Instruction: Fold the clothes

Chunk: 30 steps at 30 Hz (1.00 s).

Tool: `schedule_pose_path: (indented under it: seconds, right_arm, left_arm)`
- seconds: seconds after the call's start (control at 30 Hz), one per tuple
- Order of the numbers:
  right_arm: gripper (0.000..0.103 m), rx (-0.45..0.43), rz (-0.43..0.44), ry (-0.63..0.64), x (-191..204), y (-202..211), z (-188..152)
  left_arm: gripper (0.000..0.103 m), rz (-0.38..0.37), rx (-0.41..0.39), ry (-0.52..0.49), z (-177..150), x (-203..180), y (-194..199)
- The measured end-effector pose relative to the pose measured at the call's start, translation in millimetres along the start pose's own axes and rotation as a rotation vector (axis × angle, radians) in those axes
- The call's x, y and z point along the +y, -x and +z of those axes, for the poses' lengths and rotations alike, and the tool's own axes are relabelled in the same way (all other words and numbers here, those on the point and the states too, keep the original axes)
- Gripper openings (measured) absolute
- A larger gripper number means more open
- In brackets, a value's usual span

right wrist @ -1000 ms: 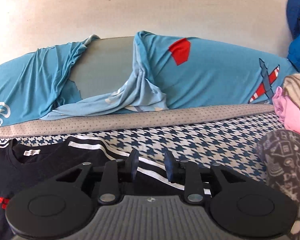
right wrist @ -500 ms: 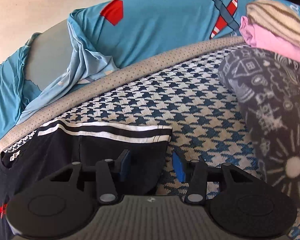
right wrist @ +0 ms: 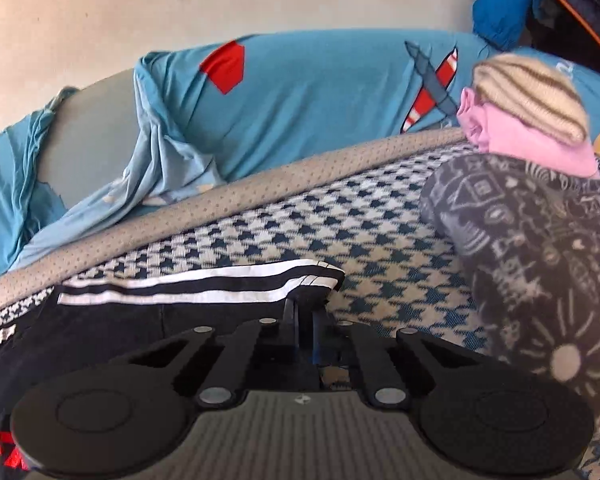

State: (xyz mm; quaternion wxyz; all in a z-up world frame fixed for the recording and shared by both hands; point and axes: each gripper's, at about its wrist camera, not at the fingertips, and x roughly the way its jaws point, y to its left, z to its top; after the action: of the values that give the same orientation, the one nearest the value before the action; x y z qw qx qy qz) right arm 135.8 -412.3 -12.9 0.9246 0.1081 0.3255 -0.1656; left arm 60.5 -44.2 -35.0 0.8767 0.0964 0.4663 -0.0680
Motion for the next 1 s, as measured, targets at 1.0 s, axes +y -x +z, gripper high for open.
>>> schedule_pose_path:
  seconds: [1.0]
  right_arm:
    - [0.038, 0.245, 0.078, -0.311, -54.3, 48.6, -31.6]
  left_arm:
    - [0.103, 0.005, -0.029, -0.110, -12.5, -19.3, 17.6]
